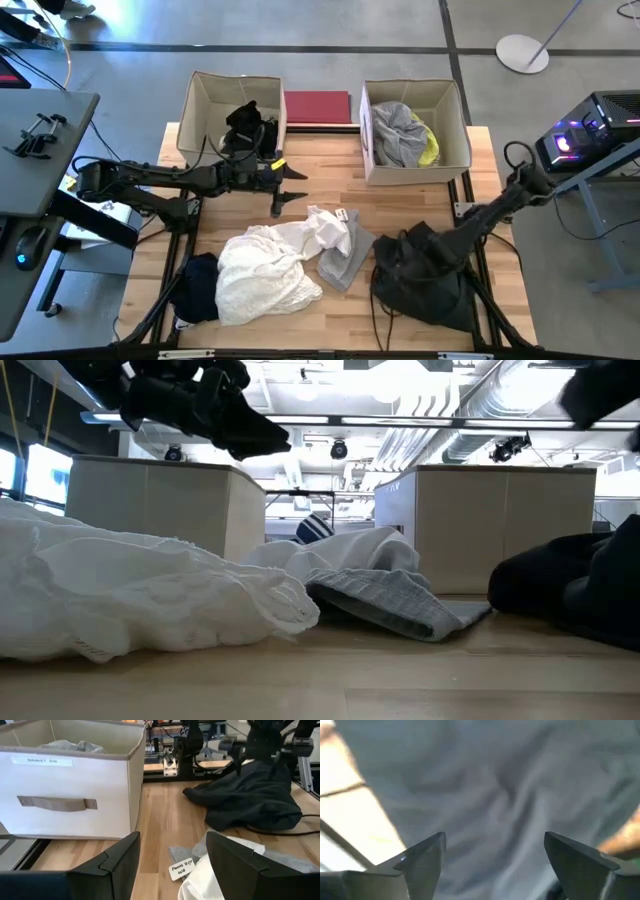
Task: Sort clothes
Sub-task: Put the black cloth into the left laundry organizer
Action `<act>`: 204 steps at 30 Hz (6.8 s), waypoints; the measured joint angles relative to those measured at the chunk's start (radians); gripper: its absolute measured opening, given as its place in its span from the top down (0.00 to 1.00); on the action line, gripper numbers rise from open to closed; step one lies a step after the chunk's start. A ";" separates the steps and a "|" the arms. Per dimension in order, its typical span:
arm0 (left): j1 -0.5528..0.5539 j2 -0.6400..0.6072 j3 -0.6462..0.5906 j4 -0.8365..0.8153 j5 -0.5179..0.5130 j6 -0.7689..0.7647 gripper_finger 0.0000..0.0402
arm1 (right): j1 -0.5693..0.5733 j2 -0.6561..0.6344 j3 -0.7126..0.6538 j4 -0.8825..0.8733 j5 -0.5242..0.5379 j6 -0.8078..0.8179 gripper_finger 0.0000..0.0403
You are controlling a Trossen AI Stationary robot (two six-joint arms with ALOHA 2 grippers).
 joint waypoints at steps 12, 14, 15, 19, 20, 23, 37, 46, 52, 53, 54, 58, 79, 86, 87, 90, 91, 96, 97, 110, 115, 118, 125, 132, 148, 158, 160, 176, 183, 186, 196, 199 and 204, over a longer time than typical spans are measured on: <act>-0.029 0.000 0.000 -0.033 0.000 0.001 0.46 | 0.077 0.011 -0.358 0.554 -0.013 0.173 0.21; -0.040 0.000 0.000 -0.032 0.000 0.001 0.46 | 0.066 0.006 -0.404 0.616 -0.012 0.183 0.24; -0.044 0.000 0.000 -0.033 0.000 0.001 0.46 | 0.061 0.004 -0.413 0.622 -0.009 0.178 0.27; -0.063 0.000 0.000 -0.033 -0.001 0.015 0.46 | 0.037 0.010 -0.394 0.560 0.096 0.088 0.44; -0.068 0.000 0.000 -0.032 -0.001 0.020 0.46 | 0.027 0.011 -0.390 0.560 0.157 0.066 0.49; -0.082 0.000 0.000 -0.027 -0.023 0.039 0.46 | -0.004 0.018 -0.388 0.591 0.342 0.028 0.64; -0.196 0.000 0.000 0.127 -0.123 0.142 0.46 | -0.104 -0.121 -0.226 0.667 0.664 -0.232 0.84; -0.291 0.004 0.000 0.293 -0.117 0.266 0.46 | -0.188 -0.237 -0.106 0.703 0.809 -0.617 0.84; -0.337 0.043 0.022 0.336 -0.094 0.294 0.45 | -0.348 -0.119 -0.107 0.806 0.610 -0.787 0.84; -0.339 0.054 0.029 0.336 -0.072 0.288 0.45 | -0.370 -0.090 -0.108 0.854 0.578 -0.817 0.84; -0.340 0.068 0.036 0.330 -0.054 0.287 0.44 | -0.387 -0.061 -0.108 0.910 0.544 -0.848 0.84; -0.338 0.145 0.080 0.205 -0.059 0.300 0.41 | -0.445 0.051 -0.106 1.095 0.403 -0.929 0.84; -0.229 0.349 0.193 -0.207 -0.096 0.129 0.34 | -0.471 0.161 -0.081 1.148 0.338 -0.979 0.84; -0.223 0.348 0.193 -0.243 -0.075 0.056 0.34 | -0.437 0.161 0.030 0.982 0.401 -1.063 0.85; -0.222 0.348 0.193 -0.243 -0.073 0.043 0.34 | -0.432 0.161 0.047 0.957 0.415 -1.070 0.85; -0.221 0.348 0.192 -0.233 -0.059 0.023 0.36 | -0.421 0.161 0.078 0.908 0.457 -1.080 0.85; -0.221 0.349 0.191 -0.228 -0.047 0.019 0.38 | -0.417 0.161 0.083 0.900 0.464 -1.086 0.85; -0.220 0.350 0.190 -0.232 -0.001 0.022 0.56 | -0.416 0.161 0.084 0.906 0.476 -1.091 0.85; -0.220 0.350 0.189 -0.236 -0.001 0.022 0.62 | -0.416 0.161 0.084 0.907 0.477 -1.091 0.85; -0.242 0.338 0.184 -0.306 -0.133 0.027 0.90 | -0.432 0.109 0.169 0.616 0.463 -0.893 0.61; -0.286 0.235 0.184 -0.305 -0.273 0.063 0.90 | -0.387 0.020 0.283 0.339 0.649 -0.774 0.55; -0.308 0.120 0.199 -0.286 -0.405 0.119 0.90 | -0.312 -0.028 0.292 0.250 0.843 -0.717 0.55; -0.320 -0.189 0.200 -0.205 -0.748 0.331 0.90 | -0.159 -0.108 0.193 0.189 1.139 -0.498 0.55; -0.233 -0.374 0.228 -0.033 -1.152 0.705 0.90 | -0.136 -0.094 0.090 0.230 1.157 -0.461 0.55; 0.395 -0.202 0.403 -1.073 -0.705 0.013 0.90 | -0.148 -0.095 0.066 0.250 1.143 -0.465 0.55; 0.583 0.168 0.454 -1.272 -0.336 -0.077 0.90 | -0.151 -0.094 0.066 0.285 1.139 -0.469 0.55; 0.600 0.234 0.497 -1.292 -0.308 -0.082 0.90 | -0.151 -0.094 0.066 0.288 1.139 -0.468 0.55; 0.591 0.292 0.957 -1.479 -0.134 -0.026 0.40 | -0.150 -0.094 0.066 0.303 1.134 -0.470 0.55; 0.446 0.167 1.036 -1.696 -0.271 -0.117 0.40 | -0.150 -0.091 0.065 0.287 1.142 -0.500 0.55; 0.314 0.114 1.039 -1.816 -0.305 -0.270 0.43 | -0.150 -0.090 0.023 0.302 1.196 -0.516 0.55; -0.133 0.014 0.875 -1.850 -0.327 -0.875 0.45 | -0.164 -0.089 -0.142 0.487 1.257 -0.546 0.55; -0.209 -0.005 0.738 -1.842 -0.402 -1.041 0.45 | -0.154 -0.089 -0.151 0.531 1.256 -0.595 0.55; -0.243 -0.015 0.512 -1.785 -0.535 -1.239 0.45 | -0.144 -0.089 -0.151 0.595 1.257 -0.673 0.55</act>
